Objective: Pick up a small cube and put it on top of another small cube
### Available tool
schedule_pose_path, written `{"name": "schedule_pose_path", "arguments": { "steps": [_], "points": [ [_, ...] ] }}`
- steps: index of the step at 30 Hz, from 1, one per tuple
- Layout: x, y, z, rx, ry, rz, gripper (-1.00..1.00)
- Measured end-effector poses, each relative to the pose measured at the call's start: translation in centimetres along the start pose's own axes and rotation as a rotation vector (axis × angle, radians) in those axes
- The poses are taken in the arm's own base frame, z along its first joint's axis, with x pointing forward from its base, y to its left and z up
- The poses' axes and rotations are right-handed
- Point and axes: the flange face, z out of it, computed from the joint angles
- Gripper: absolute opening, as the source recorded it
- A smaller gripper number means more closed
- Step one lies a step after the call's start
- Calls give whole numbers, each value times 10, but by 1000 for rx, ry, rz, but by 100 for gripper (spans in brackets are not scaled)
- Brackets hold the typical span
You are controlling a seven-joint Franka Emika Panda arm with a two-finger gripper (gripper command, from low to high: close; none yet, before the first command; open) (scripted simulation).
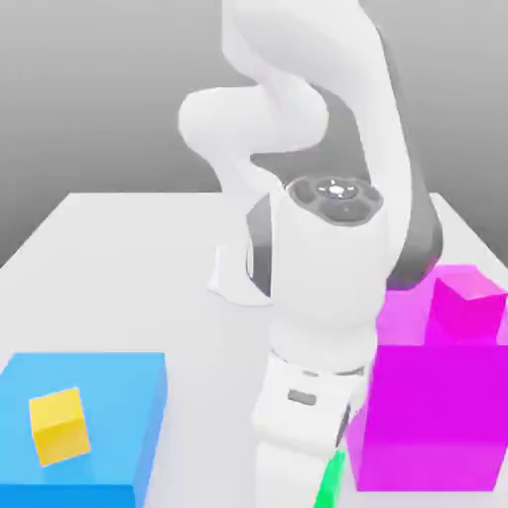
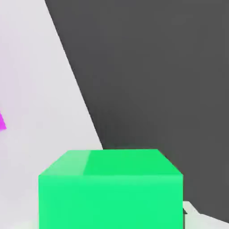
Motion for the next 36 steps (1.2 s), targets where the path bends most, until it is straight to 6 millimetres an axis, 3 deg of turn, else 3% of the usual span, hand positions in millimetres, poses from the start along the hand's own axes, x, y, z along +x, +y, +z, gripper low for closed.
{"name": "schedule_pose_path", "arguments": {
  "steps": [4, 5, 11, 18, 22, 26, 31, 36],
  "points": [
    [35, -8, -12, -25, 36, 170, -100],
    [40, -19, -15, -25, 39, 198, -100],
    [40, -127, -32, 15, 20, 297, -100],
    [8, -256, -53, 57, -30, 393, -100],
    [-31, -326, -63, 70, -76, 427, -100],
    [-98, -365, -56, 54, -135, 375, -100],
    [-186, -389, -45, 11, -194, 290, -100],
    [-245, -377, -43, -6, -163, 283, -100]
  ]
}}
